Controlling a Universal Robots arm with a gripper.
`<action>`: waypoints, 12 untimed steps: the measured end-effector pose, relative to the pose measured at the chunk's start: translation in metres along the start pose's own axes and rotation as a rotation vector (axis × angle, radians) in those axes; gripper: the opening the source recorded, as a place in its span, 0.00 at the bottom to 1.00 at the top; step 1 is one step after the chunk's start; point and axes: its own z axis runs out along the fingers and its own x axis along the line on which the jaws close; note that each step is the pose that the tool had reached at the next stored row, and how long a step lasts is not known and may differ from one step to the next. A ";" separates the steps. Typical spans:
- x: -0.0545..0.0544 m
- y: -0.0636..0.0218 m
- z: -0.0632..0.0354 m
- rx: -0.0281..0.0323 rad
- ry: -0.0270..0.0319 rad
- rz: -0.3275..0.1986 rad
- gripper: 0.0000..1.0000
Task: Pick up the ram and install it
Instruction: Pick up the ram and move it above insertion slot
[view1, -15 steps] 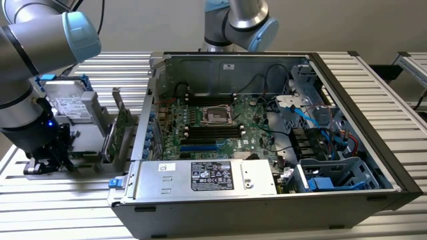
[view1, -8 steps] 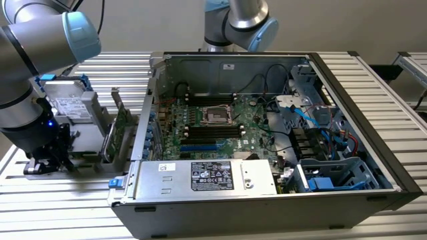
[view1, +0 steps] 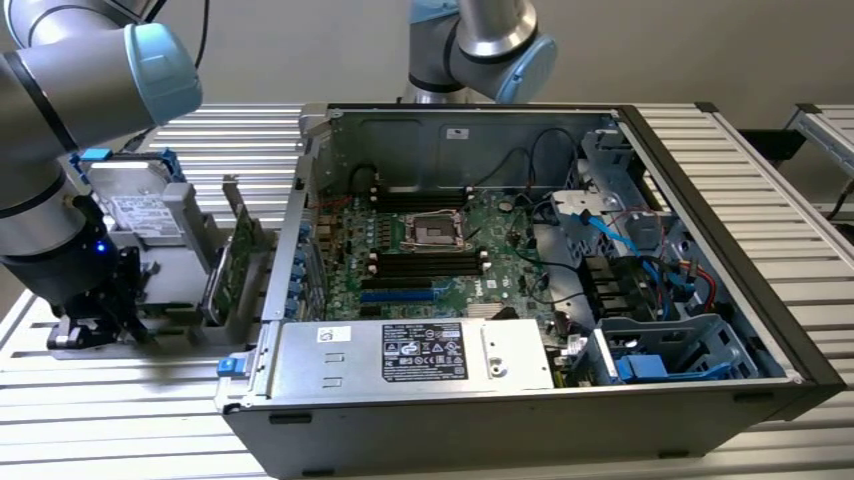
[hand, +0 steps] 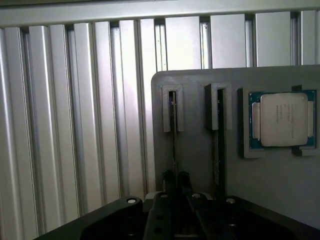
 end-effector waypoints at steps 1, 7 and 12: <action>0.000 0.0000 -0.0004 0.0001 0.0000 0.000 0.15; 0.000 0.0001 -0.0058 0.0000 0.0000 0.000 0.15; 0.000 0.0002 -0.0141 -0.0001 0.0001 0.000 0.15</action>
